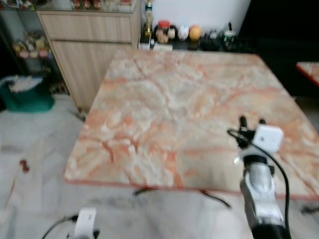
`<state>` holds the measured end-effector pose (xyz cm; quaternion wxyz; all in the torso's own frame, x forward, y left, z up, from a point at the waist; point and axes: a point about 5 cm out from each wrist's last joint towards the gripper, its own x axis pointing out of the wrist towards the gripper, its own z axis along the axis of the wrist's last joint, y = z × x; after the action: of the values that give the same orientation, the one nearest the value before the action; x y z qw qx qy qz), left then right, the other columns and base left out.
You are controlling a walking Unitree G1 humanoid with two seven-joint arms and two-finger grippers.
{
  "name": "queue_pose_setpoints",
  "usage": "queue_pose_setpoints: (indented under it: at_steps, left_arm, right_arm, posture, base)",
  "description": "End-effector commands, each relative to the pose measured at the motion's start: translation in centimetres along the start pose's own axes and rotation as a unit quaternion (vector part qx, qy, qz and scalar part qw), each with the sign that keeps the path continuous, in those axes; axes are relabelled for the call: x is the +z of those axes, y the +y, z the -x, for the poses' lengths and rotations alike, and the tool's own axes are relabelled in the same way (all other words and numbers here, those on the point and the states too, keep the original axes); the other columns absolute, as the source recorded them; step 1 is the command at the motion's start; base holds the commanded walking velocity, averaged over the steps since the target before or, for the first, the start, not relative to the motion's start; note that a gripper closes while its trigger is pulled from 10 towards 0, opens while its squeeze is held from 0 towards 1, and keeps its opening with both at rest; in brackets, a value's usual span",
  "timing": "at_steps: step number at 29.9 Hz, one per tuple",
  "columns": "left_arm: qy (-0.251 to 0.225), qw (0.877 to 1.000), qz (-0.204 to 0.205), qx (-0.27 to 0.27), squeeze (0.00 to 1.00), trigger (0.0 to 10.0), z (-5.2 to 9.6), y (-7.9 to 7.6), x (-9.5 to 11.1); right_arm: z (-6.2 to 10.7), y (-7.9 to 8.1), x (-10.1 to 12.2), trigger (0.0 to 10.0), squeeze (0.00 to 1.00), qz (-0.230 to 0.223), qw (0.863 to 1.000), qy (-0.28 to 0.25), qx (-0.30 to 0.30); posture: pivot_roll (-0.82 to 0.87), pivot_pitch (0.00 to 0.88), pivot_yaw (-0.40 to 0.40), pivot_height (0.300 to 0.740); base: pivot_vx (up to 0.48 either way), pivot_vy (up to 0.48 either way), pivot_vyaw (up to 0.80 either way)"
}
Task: Setting the table
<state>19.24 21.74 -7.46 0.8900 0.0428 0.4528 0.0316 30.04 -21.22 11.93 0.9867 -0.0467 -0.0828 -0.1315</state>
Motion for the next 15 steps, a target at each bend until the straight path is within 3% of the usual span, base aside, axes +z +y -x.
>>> queue_pose_setpoints:
  at_steps: [1,11,13,15]
  left_arm:
    - [0.004,1.0,0.003,-0.013,0.0,10.0,-0.1,-1.0,0.0]
    - [0.007,1.0,-0.001,-0.012,0.0,10.0,-0.1,-0.9,-0.2]
    - [0.009,1.0,-0.001,-0.012,0.0,10.0,-0.1,-0.9,-0.3]
    - [0.01,1.0,-0.002,-0.012,0.0,10.0,0.0,-1.0,-0.3]
  right_arm:
    - [0.1,-1.3,-0.1,10.0,0.0,-0.004,1.0,0.008,-0.023]
    - [0.7,-2.0,-0.6,10.0,0.0,-0.058,0.988,0.088,-0.111]
    - [1.1,-2.2,-1.1,10.0,0.0,-0.07,0.98,0.129,-0.136]
    - [1.9,-2.4,-2.0,10.0,0.0,-0.107,0.96,0.186,-0.178]
  posture:
    - [-0.03,0.0,-0.039,0.74]
    - [-0.03,0.0,-0.037,0.74]
    - [-0.04,0.0,-0.035,0.74]
    - [-0.04,0.0,-0.032,0.74]
  base:
    - [0.0,0.0,0.0]
    - [0.0,0.0,0.0]
    - [0.0,0.0,0.0]
    - [0.0,0.0,0.0]
